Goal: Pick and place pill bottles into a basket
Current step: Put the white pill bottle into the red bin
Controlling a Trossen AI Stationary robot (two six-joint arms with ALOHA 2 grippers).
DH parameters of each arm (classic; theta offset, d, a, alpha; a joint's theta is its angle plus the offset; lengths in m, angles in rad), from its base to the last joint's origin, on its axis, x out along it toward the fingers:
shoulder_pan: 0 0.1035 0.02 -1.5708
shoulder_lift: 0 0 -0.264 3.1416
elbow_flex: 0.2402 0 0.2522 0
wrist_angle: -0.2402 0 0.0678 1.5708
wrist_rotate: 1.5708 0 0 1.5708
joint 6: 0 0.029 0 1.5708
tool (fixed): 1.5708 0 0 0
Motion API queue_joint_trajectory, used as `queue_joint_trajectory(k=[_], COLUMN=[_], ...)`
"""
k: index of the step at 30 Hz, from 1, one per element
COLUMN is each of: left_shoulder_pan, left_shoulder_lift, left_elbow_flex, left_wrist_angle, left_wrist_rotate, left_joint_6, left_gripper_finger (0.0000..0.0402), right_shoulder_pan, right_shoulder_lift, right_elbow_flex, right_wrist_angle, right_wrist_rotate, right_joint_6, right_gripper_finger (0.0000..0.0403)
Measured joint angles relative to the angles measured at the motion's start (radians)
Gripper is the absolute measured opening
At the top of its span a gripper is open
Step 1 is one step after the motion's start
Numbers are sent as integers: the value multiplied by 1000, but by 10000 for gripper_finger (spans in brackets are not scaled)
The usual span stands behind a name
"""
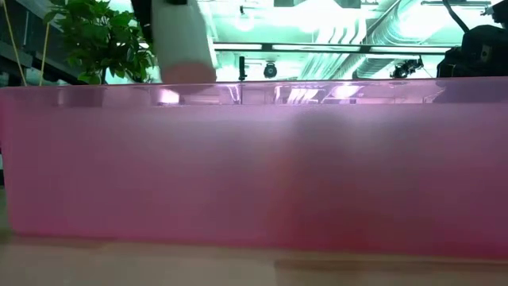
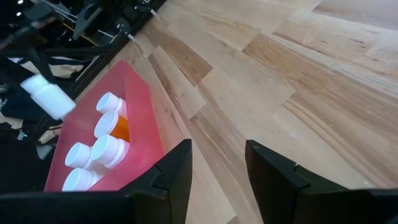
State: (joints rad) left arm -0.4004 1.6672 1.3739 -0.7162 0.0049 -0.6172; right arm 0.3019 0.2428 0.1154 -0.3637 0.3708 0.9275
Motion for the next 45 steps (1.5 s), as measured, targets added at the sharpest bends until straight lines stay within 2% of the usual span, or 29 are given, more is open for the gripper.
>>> queue_joint_trajectory(k=[10,21,25,33,40,45], left_shoulder_pan=[-73,-71,-71,-70,-41,-9], left_shoulder_lift=[5,34,57,131,209,259], left_elbow_flex=[0,-1,1,2,114,201], left_wrist_angle=[-69,-163,-155,-129,-139,-211], left_wrist_rotate=[-104,-172,-170,-103,-100,-100], left_joint_6=[-22,-62,-74,-99,-52,9], left_gripper_finger=[193,193,193,193,193,193], right_shoulder_pan=[0,0,0,0,0,0], right_shoulder_lift=[0,0,0,7,13,19], right_elbow_flex=[0,0,0,0,0,0], right_wrist_angle=[-1,-2,-2,-2,2,5], right_wrist_rotate=[-2,2,6,17,43,39], right_joint_6=[15,8,7,7,8,11], right_gripper_finger=[140,140,140,140,140,140])
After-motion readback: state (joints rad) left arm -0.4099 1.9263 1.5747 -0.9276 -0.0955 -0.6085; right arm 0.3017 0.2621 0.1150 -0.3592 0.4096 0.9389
